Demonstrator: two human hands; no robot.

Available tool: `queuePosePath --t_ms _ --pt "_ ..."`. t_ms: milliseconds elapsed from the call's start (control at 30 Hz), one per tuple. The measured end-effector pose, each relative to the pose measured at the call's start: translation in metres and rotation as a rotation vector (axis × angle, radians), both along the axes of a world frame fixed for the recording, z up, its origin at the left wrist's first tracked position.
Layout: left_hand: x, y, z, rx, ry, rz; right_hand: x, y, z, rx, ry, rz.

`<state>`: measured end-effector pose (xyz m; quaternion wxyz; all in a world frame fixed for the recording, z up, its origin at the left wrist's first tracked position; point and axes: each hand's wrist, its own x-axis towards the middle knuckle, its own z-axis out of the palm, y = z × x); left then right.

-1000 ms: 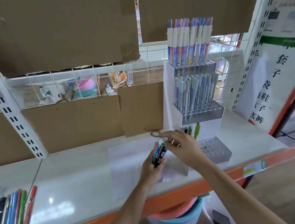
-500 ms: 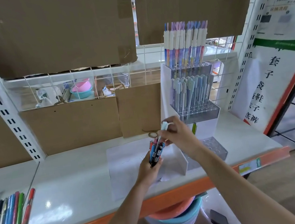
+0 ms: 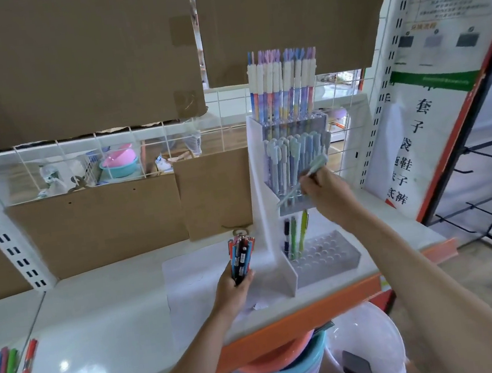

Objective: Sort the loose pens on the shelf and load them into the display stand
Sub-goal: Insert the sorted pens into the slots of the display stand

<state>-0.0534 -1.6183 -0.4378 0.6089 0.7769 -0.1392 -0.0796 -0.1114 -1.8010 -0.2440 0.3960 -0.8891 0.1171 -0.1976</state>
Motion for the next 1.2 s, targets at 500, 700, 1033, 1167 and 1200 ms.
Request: queuePosePath --t_ms 500,700,1033,1167,1200 --pt "0.007 -0.005 -0.005 -0.017 0.031 0.030 0.051 -0.038 0.028 -0.392 0.181 -0.107" --pt "0.007 -0.004 -0.002 -0.003 0.019 0.023 0.064 -0.037 0.006 -0.455 0.287 -0.095" --pt "0.002 -0.005 0.005 -0.005 0.047 0.042 0.063 -0.039 -0.004 -0.394 0.193 -0.124" --pt "-0.004 -0.007 0.015 -0.108 0.096 0.049 0.062 -0.041 0.001 -0.370 0.215 -0.069" --pt "-0.005 -0.008 0.020 -0.135 0.102 0.048 0.061 -0.042 0.004 -0.359 0.214 -0.061"
